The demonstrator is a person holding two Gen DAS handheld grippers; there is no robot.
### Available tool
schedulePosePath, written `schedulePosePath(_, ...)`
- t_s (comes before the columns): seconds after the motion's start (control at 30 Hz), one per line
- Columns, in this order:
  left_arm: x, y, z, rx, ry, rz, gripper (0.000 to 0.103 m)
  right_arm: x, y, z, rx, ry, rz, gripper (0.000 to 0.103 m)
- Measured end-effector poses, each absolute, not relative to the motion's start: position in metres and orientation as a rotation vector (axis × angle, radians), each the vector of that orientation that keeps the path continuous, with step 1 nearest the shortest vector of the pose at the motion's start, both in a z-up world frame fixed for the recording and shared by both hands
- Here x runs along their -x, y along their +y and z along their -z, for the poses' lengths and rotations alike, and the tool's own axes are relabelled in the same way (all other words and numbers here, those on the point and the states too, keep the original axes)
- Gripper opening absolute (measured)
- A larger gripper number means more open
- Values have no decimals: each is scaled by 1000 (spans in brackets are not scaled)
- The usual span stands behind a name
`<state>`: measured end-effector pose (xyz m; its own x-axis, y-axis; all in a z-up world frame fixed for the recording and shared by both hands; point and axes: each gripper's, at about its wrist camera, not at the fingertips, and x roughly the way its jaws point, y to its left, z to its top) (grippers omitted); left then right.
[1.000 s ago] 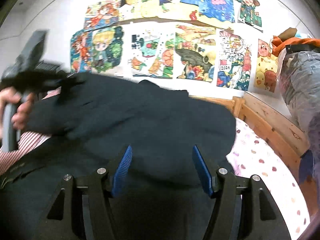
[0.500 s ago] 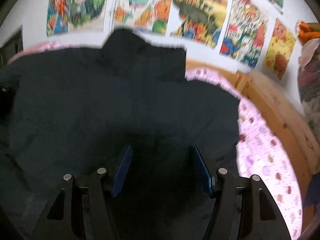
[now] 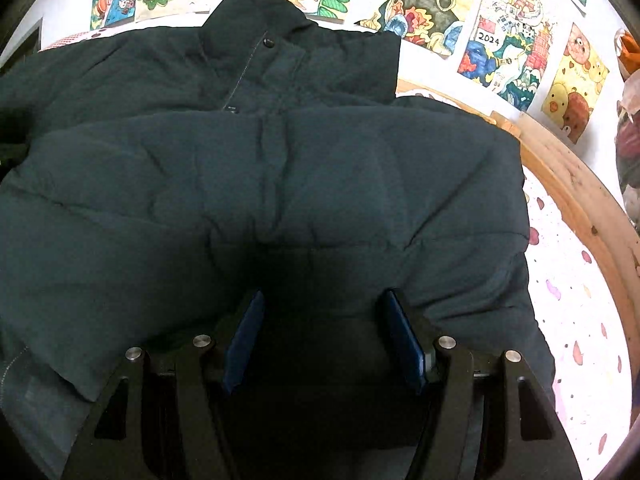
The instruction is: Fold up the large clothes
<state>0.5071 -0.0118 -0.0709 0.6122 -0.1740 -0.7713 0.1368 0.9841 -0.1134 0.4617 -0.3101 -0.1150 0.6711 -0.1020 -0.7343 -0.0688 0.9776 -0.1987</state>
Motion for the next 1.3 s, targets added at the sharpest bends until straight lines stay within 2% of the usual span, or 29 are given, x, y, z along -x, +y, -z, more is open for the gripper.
schedulePosePath(0.1, -502, -3, 67, 109, 881, 189, 18, -459, -313, 117, 209, 820, 39, 69)
schedulePosePath(0.2, -492, 6, 62, 178, 872, 178, 31, -457, -317, 118, 191, 804, 48, 74)
schedulePosePath(0.23, -486, 10, 59, 210, 864, 192, 40, -458, -319, 118, 186, 799, 49, 75)
schedulePosePath(0.27, -481, 13, 57, 232, 853, 203, 55, -457, -319, 118, 182, 795, 49, 76)
schedulePosePath(0.33, -465, 19, 49, 280, 811, 226, 71, -457, -320, 117, 184, 792, 49, 78)
schedulePosePath(0.37, -454, 23, 42, 307, 778, 226, 77, -456, -320, 115, 188, 787, 52, 79)
schedulePosePath(0.53, -387, 60, 21, 443, 603, 84, 91, -431, -299, 71, 186, 669, -41, 87)
schedulePosePath(0.67, -348, 102, 21, 613, 556, -13, 93, -420, -256, 37, 213, 625, -190, 90)
schedulePosePath(0.83, -310, 152, 34, 776, 473, -201, 97, -422, -198, 27, 226, 644, -333, 91)
schedulePosePath(1.07, -294, 205, 51, 902, 397, -325, 98, -458, -117, 59, 276, 751, -404, 91)
schedulePosePath(1.23, -299, 232, 57, 956, 374, -339, 99, -465, -80, 81, 355, 749, -377, 91)
schedulePosePath(1.3, -303, 239, 62, 987, 369, -337, 99, -464, -74, 86, 367, 731, -367, 95)
